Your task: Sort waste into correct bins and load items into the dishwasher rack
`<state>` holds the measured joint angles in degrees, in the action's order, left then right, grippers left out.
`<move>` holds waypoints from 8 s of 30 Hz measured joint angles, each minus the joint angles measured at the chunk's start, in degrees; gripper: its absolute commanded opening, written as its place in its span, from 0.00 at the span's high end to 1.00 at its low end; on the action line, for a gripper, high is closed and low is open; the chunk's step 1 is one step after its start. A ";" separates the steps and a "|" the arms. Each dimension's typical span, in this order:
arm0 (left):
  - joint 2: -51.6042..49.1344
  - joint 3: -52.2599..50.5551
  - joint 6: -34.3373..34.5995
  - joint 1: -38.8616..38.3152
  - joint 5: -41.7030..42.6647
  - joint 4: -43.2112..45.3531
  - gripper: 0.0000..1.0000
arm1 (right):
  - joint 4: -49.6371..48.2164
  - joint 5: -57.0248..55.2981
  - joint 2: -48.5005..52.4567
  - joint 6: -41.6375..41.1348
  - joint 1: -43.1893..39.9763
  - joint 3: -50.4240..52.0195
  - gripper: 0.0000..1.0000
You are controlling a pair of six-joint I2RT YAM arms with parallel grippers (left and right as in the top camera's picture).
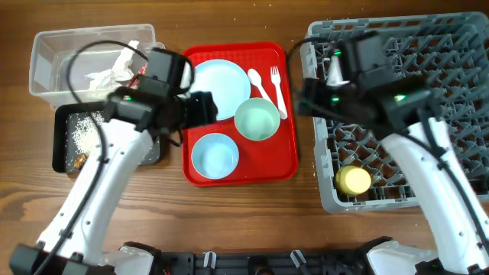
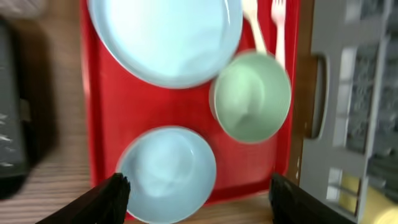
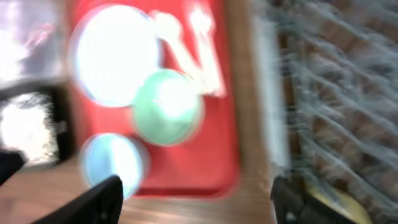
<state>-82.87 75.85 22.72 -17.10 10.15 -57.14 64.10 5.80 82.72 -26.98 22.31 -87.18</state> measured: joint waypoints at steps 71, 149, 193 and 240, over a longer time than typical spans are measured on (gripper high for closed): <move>3.69 3.82 -1.01 16.44 -3.06 -4.83 0.00 | -3.34 -50.80 -0.37 0.68 7.58 -5.33 0.96; 3.67 3.82 -1.01 16.44 -3.04 -4.85 0.00 | -19.37 4.13 26.47 -10.78 23.17 9.86 0.71; 3.63 3.82 -1.03 16.44 -3.06 -4.87 0.00 | 16.33 -76.04 19.43 10.01 8.87 8.20 0.96; 3.63 3.82 -1.03 16.44 -3.04 -4.96 0.00 | 2.75 -76.28 19.45 28.48 11.17 11.67 0.16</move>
<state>-79.24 79.68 21.69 -0.67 7.11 -62.11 66.85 -70.48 102.17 1.50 33.47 -75.50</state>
